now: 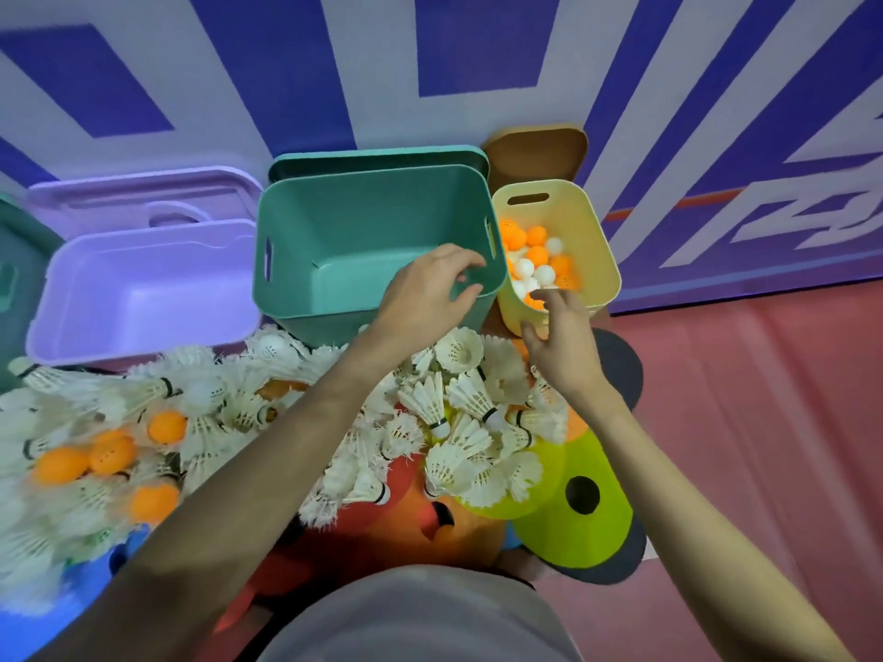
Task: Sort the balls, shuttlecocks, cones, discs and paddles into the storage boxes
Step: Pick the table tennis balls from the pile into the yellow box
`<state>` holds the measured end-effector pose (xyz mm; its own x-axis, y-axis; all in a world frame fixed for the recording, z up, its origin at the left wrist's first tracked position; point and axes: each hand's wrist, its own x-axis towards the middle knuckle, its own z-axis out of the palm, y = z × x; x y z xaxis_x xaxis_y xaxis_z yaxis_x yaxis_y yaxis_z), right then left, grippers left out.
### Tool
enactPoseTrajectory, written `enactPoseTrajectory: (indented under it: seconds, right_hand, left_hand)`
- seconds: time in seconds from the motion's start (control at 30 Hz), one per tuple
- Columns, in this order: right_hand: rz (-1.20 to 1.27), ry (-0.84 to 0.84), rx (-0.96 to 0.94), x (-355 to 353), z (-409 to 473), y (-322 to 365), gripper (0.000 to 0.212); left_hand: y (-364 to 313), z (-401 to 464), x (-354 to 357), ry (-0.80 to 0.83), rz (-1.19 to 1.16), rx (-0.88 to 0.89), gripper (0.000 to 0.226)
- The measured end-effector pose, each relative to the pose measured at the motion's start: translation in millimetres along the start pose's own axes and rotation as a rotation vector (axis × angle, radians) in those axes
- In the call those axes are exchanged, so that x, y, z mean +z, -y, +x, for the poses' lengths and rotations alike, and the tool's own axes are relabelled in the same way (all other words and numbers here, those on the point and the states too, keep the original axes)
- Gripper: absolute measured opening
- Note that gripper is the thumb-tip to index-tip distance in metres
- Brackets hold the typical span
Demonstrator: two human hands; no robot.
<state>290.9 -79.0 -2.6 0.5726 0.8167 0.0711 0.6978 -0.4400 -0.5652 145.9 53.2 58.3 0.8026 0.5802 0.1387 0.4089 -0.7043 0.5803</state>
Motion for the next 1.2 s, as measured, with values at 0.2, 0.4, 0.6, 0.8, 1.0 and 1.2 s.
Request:
enactPoseTrajectory:
  seconds: [0.2,0.4,0.6,0.8,1.0,1.2]
  right_hand:
    - [0.0,0.106,-0.253,34.1,-29.9,62.3,0.035]
    - [-0.016,0.197,-0.435,74.4,-49.5,128.1,0.033]
    - [-0.006,0.224,-0.456,104.5,-54.5,182.1,0.031]
    - [-0.013,0.252,-0.434,129.5,-57.0,215.6,0.032]
    - [-0.07,0.299,-0.382,149.7,-53.7,244.7,0.035]
    - [-0.254,0.347,-0.268,177.8,-35.1,274.1,0.023]
  left_hand:
    - [44.0,-94.2,-41.2,-0.058,-0.059,-0.127,0.026]
    - [114.5,-181.8,-85.8,-0.168,-0.006,-0.368,0.023]
    - [164.7,-224.6,-106.5,-0.175,0.136,-0.423,0.023]
    - [186.2,-225.7,-99.2,-0.2,0.114,-0.462,0.031]
    - [194.7,-216.8,-95.9,-0.164,0.257,-0.434,0.036]
    - [203.2,-213.9,-98.4,-0.112,0.322,-0.388,0.04]
